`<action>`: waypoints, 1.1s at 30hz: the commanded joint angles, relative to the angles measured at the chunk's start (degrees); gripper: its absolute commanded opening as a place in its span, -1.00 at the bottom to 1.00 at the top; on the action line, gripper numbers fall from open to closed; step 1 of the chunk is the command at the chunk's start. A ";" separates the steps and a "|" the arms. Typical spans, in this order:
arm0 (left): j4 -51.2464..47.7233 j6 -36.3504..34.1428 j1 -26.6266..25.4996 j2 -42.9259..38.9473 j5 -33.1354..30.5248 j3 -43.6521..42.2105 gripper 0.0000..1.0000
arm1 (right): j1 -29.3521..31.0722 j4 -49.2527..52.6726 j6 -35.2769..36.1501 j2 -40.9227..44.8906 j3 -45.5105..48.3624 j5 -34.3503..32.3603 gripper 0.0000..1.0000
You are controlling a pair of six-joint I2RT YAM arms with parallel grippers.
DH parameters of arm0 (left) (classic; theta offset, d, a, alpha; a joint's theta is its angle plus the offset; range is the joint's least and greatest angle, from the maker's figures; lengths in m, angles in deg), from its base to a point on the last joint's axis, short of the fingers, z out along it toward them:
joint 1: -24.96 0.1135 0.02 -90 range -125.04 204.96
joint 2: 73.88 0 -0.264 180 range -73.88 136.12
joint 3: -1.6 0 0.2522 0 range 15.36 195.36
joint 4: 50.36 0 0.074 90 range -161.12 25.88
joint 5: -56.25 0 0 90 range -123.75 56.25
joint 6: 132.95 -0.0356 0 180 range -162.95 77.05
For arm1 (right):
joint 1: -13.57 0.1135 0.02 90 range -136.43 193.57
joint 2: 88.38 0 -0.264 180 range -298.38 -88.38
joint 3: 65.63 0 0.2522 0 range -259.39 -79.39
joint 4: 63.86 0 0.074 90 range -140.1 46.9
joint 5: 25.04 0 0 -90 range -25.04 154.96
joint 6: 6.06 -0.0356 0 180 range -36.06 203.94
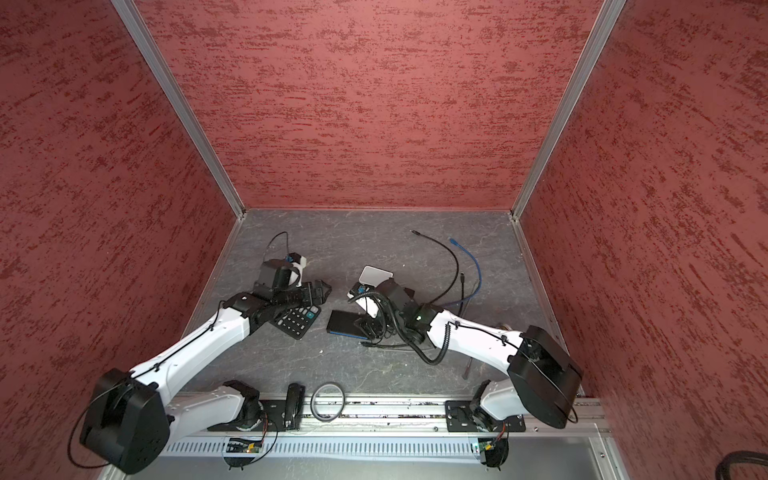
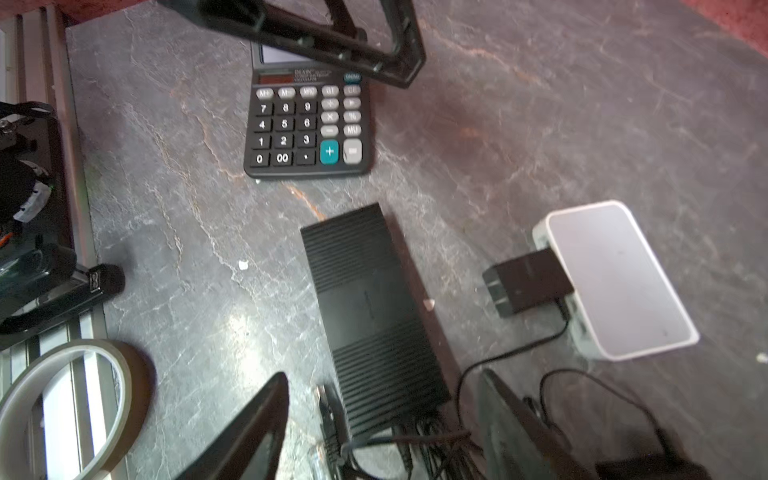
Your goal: Insert the plug into the switch port
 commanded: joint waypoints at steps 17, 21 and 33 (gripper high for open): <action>-20.97 -26.65 -16.39 17.19 -8.14 16.16 0.95 | 0.16 -2.04 -12.00 6.25 10.24 0.29 0.28; -22.09 -29.94 -17.04 18.55 -8.88 17.28 0.95 | 2.26 -4.94 -8.14 5.61 11.31 0.09 0.19; -16.83 -38.58 -20.07 18.99 -7.54 12.02 0.89 | 6.76 -13.14 -2.25 0.93 12.25 -1.36 0.08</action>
